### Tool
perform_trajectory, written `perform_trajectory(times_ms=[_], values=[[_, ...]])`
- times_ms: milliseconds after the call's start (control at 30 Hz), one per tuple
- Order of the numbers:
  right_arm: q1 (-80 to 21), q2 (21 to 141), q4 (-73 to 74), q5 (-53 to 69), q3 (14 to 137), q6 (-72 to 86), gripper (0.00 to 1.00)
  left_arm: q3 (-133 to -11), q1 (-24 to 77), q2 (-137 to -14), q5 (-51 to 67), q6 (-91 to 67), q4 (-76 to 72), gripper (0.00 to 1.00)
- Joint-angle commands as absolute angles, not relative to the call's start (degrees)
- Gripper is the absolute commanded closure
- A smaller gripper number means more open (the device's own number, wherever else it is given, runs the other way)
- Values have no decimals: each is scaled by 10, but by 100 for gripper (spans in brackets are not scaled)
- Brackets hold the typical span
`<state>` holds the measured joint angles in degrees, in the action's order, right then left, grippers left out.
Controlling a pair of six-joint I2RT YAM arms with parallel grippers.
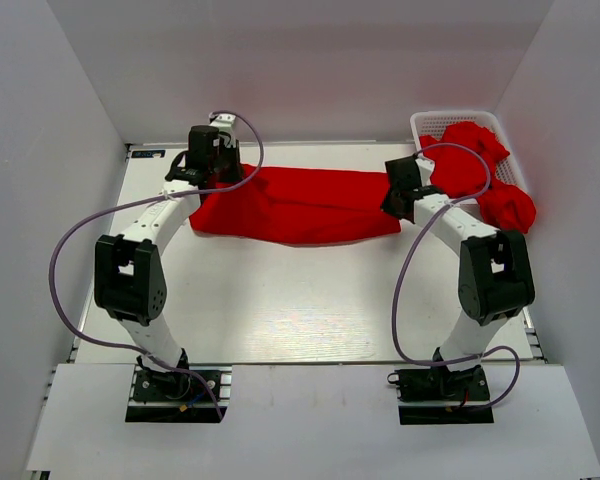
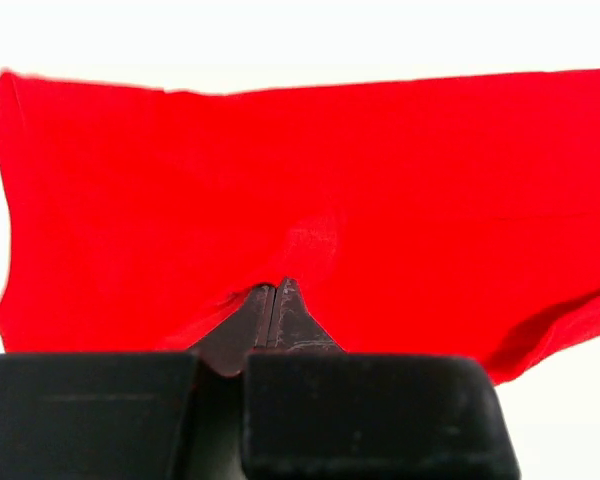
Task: Fold and stack the t-shirts
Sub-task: Fold the other side of the tshirt into a rectangle
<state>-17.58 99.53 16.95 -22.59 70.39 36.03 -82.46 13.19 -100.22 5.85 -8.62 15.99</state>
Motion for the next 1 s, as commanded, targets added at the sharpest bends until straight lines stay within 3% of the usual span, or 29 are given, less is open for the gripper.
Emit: perform_trajectory(times_ms=[0, 467, 967], values=[[-171, 1003, 163, -236, 729, 361, 100, -846, 130, -1003, 74, -10, 91, 100], [-145, 1050, 192, -260, 785, 361, 100, -938, 106, -1107, 19, 29, 57, 100], [-118, 1122, 219, -239, 846, 368, 100, -1042, 63, -1252, 66, 5, -13, 100]])
